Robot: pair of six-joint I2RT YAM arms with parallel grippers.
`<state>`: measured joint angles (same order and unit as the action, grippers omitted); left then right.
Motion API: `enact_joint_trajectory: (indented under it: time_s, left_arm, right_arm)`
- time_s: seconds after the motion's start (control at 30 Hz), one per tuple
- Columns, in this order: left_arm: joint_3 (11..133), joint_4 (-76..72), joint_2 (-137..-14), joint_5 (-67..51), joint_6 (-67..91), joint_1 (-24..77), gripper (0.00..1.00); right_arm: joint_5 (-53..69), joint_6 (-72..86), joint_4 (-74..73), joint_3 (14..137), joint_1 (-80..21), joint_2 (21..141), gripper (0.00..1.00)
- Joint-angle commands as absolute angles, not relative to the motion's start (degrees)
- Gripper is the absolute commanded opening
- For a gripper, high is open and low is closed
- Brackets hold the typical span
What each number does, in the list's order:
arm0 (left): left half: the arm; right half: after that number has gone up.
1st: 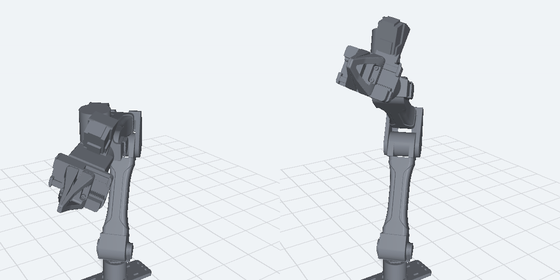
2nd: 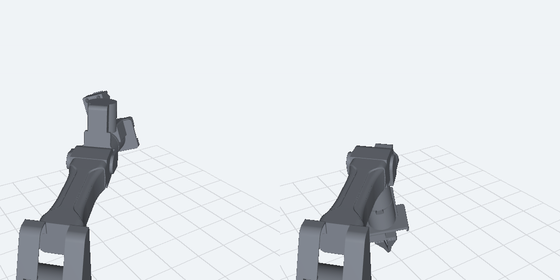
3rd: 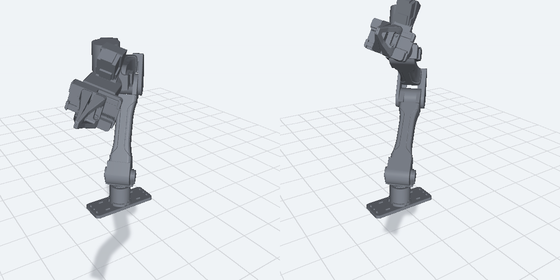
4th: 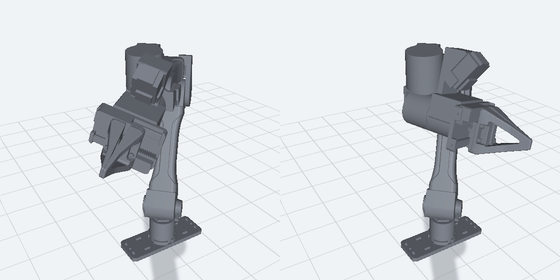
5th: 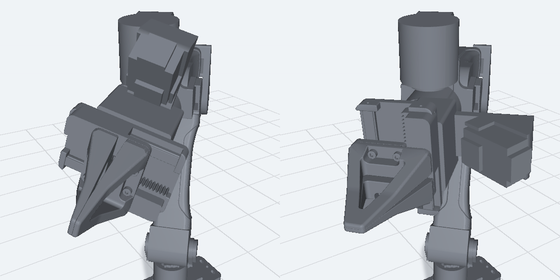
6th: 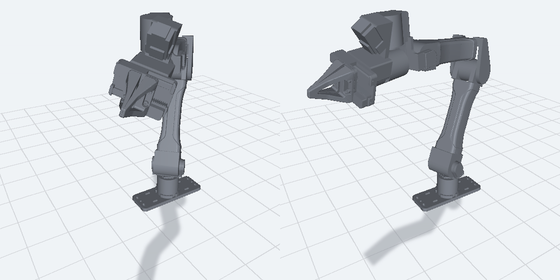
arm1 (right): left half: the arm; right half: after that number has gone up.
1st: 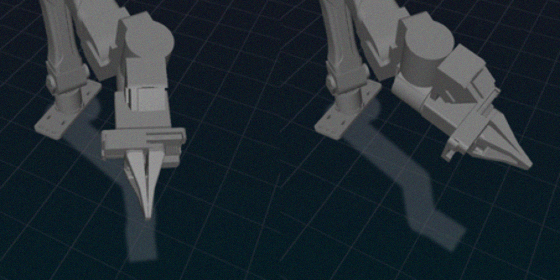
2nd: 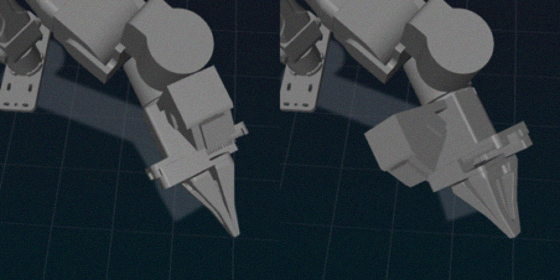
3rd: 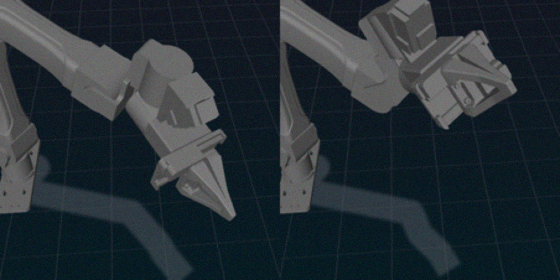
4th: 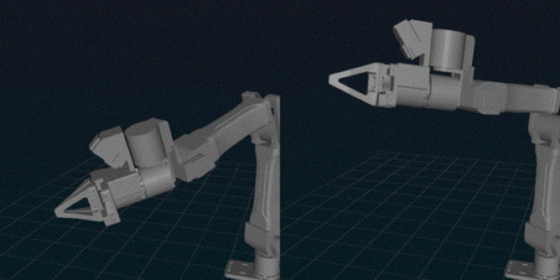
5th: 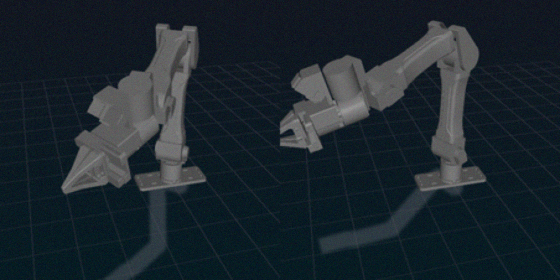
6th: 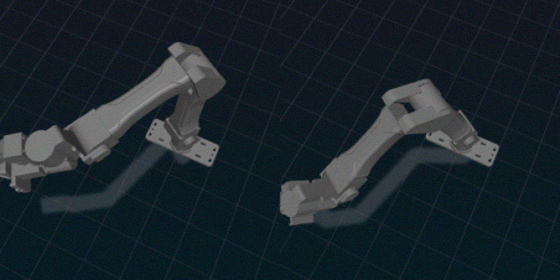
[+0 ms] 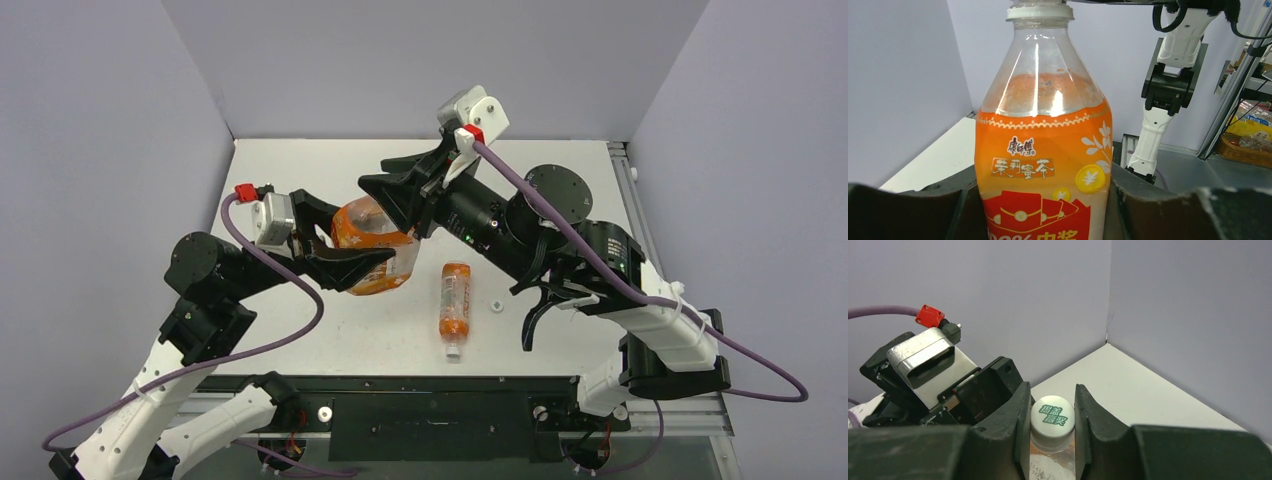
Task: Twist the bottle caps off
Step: Unscrew the bottle cap from the plastic bottle.
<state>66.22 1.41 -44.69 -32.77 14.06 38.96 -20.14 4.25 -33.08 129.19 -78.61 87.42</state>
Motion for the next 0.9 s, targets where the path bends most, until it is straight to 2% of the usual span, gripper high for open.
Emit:
enact_joint_trajectory:
  time_s: [0.0, 0.1, 0.43, 0.6, 0.7, 0.87]
  left_arm:
    - [66.6, -0.2, -44.3, -33.4, 13.7, 38.9, 0.00]
    - [66.8, -0.4, -44.4, -35.3, 14.8, 38.9, 0.00]
    - [68.4, -2.3, -45.0, -53.1, 21.8, 38.8, 0.00]
    - [69.2, -3.7, -45.6, -60.0, 26.1, 38.9, 0.00]
    - [69.5, -3.8, -45.8, -61.2, 26.4, 38.9, 0.00]
    - [69.5, -3.8, -46.0, -62.0, 26.0, 39.0, 0.00]
  right_arm:
    - [-16.8, 4.8, -30.7, 129.6, -77.0, 85.2, 0.00]
    - [-11.7, 6.4, -31.4, 130.1, -74.2, 84.9, 0.00]
    - [32.8, 6.7, -28.9, 125.6, -61.7, 80.9, 0.00]
    - [51.4, 16.4, -17.8, 120.2, -56.5, 80.1, 0.00]
    - [54.3, 21.6, -9.3, 116.1, -54.3, 79.6, 0.00]
    - [53.1, 21.9, -9.0, 115.7, -52.4, 80.0, 0.00]
